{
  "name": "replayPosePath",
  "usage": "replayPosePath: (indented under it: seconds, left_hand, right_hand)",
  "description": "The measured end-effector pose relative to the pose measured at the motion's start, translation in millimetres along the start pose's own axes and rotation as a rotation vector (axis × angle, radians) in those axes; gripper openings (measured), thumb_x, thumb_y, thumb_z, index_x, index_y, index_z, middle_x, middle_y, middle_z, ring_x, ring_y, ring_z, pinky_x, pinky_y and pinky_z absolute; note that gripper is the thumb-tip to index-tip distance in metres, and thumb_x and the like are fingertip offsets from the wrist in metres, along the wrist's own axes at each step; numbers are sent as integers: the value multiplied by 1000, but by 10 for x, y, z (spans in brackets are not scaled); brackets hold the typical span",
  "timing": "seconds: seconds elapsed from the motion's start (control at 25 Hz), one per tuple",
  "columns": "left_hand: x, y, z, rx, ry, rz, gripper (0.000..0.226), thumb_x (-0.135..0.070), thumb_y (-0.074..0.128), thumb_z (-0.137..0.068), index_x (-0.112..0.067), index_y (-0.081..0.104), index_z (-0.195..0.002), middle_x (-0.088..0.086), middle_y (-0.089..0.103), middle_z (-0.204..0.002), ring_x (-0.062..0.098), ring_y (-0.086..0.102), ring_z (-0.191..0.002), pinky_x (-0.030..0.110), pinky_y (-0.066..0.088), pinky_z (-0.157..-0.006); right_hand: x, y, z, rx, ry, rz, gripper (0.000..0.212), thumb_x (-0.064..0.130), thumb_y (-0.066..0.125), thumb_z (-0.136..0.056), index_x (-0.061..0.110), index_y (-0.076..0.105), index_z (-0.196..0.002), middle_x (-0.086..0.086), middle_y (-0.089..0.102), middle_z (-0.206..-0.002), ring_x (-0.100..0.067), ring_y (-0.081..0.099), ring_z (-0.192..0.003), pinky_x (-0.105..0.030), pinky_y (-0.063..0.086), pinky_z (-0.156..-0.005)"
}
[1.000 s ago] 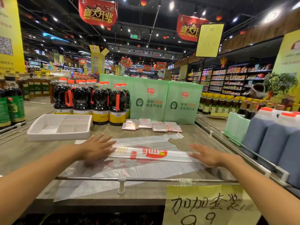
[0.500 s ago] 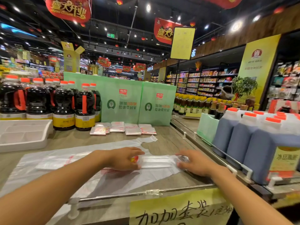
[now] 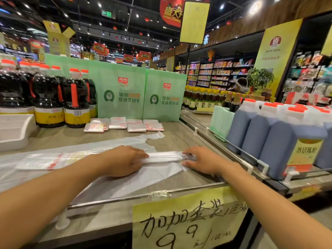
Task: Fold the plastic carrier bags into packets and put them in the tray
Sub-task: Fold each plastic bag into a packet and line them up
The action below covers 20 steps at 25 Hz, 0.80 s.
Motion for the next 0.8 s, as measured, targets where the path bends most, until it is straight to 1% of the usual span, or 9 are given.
replayPosePath:
  seconds: [0.08, 0.16, 0.32, 0.44, 0.52, 0.6, 0.72, 0.76, 0.8]
  left_hand:
    - [-38, -1, -13, 9, 15, -47, 46, -36, 45, -103, -32, 48, -148, -10, 53, -149, 19, 55, -129, 37, 43, -110]
    - [-51, -28, -18, -10, 9, -33, 49, -28, 45, -102, -32, 47, -150, -10, 52, -151, 18, 53, -131, 35, 41, -111]
    - [-52, -68, 21, -43, 5, 12, 48, -19, 47, -102, -31, 51, -148, -10, 56, -147, 18, 54, -131, 34, 41, -111]
    - [-12, -72, 57, -56, -10, 69, 45, -15, 45, -102, -31, 55, -143, -8, 63, -139, 19, 58, -125, 34, 44, -106]
    - [39, -64, 86, -49, -42, 121, 47, -13, 44, -101, -32, 56, -142, -6, 67, -134, 20, 61, -119, 34, 46, -102]
    - [87, -57, 115, -44, -74, 168, 48, -11, 44, -101, -32, 55, -142, -3, 68, -131, 22, 61, -115, 35, 47, -100]
    - [84, -83, 132, -67, -87, 202, 48, -12, 44, -102, -32, 53, -144, 3, 69, -126, 24, 61, -111, 37, 47, -97]
    - [76, -91, 128, -80, -85, 214, 47, -12, 44, -102, -31, 52, -145, 3, 69, -126, 24, 62, -111, 37, 48, -97]
    - [65, -100, 127, -88, -83, 228, 47, -12, 44, -102, -30, 52, -145, 4, 69, -126, 24, 62, -110, 37, 48, -96]
  right_hand:
    - [17, -7, -13, -6, -7, 39, 52, 49, 64, -96, 27, 55, -142, 3, 62, -136, -16, 59, -115, -37, 49, -100]
    - [58, -18, -24, -11, -24, 93, 47, 49, 63, -96, 27, 57, -138, 3, 65, -131, -17, 60, -111, -40, 52, -96]
    - [91, -15, -55, -35, -45, 183, 40, 44, 60, -98, 29, 58, -134, 5, 66, -126, -18, 61, -107, -42, 54, -92]
    - [46, -30, -67, -53, -28, 224, 35, 33, 57, -97, 31, 59, -132, 6, 66, -127, -20, 62, -110, -45, 55, -93]
    - [-18, -41, -77, -54, -10, 259, 30, 29, 56, -96, 31, 62, -125, 4, 68, -122, -21, 63, -105, -45, 56, -89]
    - [-37, -36, -68, -56, -7, 235, 25, 38, 57, -96, 31, 64, -119, 7, 69, -114, -17, 63, -97, -43, 57, -85]
    - [75, -30, -27, -56, -61, 136, 50, 64, 58, -91, 29, 63, -127, 10, 68, -114, -13, 63, -98, -37, 56, -86]
    - [114, -34, -15, -57, -74, 142, 53, 65, 60, -90, 29, 62, -129, 11, 67, -115, -12, 63, -99, -36, 55, -87]
    - [143, -42, -14, -70, -90, 157, 49, 61, 62, -90, 30, 62, -128, 12, 68, -114, -12, 63, -98, -36, 55, -87]
Point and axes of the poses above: each hand's wrist, its own z-axis away from the middle knuckle, its own y-axis out of the palm, x = y × z, the point moved 9 cm from there along -z, towards the middle knuckle
